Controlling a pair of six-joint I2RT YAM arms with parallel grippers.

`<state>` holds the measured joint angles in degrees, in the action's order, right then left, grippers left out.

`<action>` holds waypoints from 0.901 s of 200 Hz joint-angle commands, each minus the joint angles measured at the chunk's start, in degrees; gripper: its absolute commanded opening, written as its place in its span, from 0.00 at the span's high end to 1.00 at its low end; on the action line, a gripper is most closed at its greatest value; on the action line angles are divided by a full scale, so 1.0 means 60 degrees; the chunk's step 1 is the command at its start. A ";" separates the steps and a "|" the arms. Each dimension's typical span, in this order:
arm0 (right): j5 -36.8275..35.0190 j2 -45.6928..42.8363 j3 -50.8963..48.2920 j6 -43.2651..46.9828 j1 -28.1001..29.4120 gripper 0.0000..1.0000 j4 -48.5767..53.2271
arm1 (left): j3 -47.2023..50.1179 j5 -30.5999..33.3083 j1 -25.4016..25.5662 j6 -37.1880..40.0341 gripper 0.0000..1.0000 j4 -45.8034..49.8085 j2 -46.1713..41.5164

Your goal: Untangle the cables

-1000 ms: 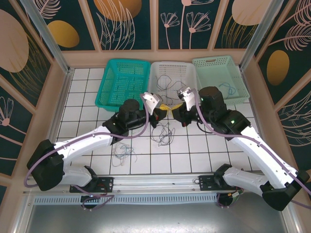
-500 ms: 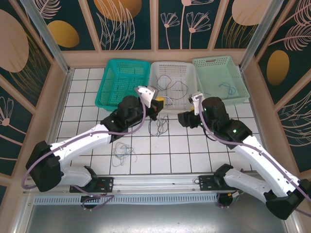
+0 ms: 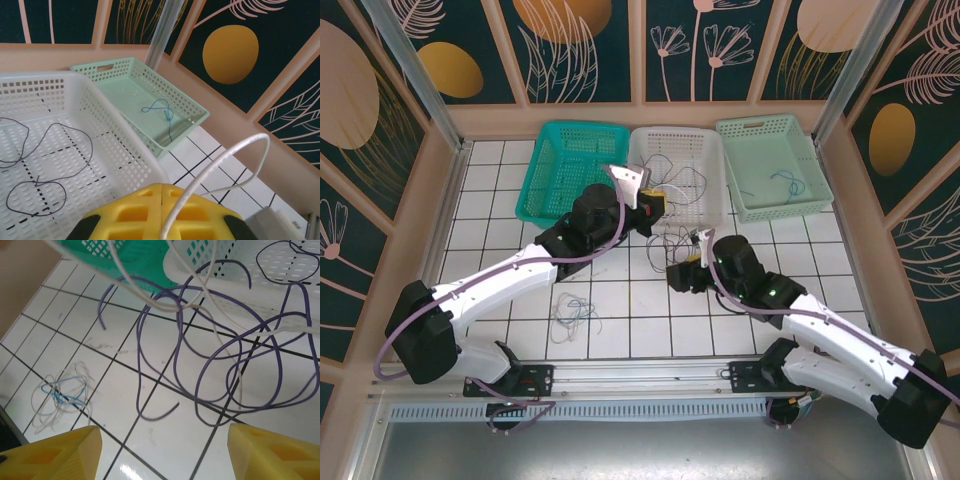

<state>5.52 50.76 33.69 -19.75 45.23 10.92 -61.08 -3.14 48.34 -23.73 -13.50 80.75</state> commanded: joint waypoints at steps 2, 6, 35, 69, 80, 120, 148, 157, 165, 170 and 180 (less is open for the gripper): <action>-0.0384 0.0372 -0.0264 -0.0632 0.0067 0.30 -0.1628 | 0.0141 -0.0447 -0.0006 -0.0449 1.00 -0.0619 -0.0161; -0.0451 0.0431 -0.0289 -0.0659 0.0064 0.29 -0.1746 | 0.0170 -0.0482 -0.0019 -0.0481 1.00 -0.0663 -0.0190; -0.0443 0.1034 -0.0462 -0.0982 0.0064 0.27 -0.2685 | 0.0164 -0.0557 -0.0013 -0.0788 1.00 -0.1004 -0.0307; -0.0319 0.1873 -0.0595 -0.1328 0.0075 0.27 -0.3799 | 0.0001 -0.0815 0.0042 -0.1160 1.00 -0.1707 -0.0326; -0.0174 0.2072 -0.0506 -0.1398 0.0134 0.28 -0.3977 | -0.0041 -0.0696 0.0052 -0.1158 1.00 -0.1796 -0.0334; -0.0509 0.2299 -0.0530 -0.1368 0.0254 0.53 -0.3726 | -0.0004 -0.0584 0.0075 -0.1231 1.00 -0.2148 -0.0433; -0.0785 0.2293 -0.0561 -0.1394 0.0254 0.79 -0.3104 | -0.0030 -0.0403 0.0078 -0.1017 1.00 -0.2082 -0.0729; -0.0907 0.2269 -0.0641 -0.1404 0.0247 0.87 -0.2947 | -0.0045 -0.0323 0.0074 -0.0934 1.00 -0.2030 -0.0877; -0.0947 0.2258 -0.0731 -0.1437 0.0229 0.91 -0.2833 | -0.0045 -0.0247 0.0074 -0.0875 1.00 -0.1994 -0.1005; -0.0962 0.2270 -0.0771 -0.1485 0.0225 0.92 -0.2757 | -0.0034 -0.0161 0.0073 -0.0841 1.00 -0.1969 -0.1106; -0.0964 0.2317 -0.0850 -0.1631 0.0210 0.92 -0.2558 | -0.0056 0.0051 0.0074 -0.0720 1.00 -0.1881 -0.1292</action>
<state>1.48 64.55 30.57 -28.05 46.39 -7.97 -60.49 -5.48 48.40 -30.04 -22.96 76.77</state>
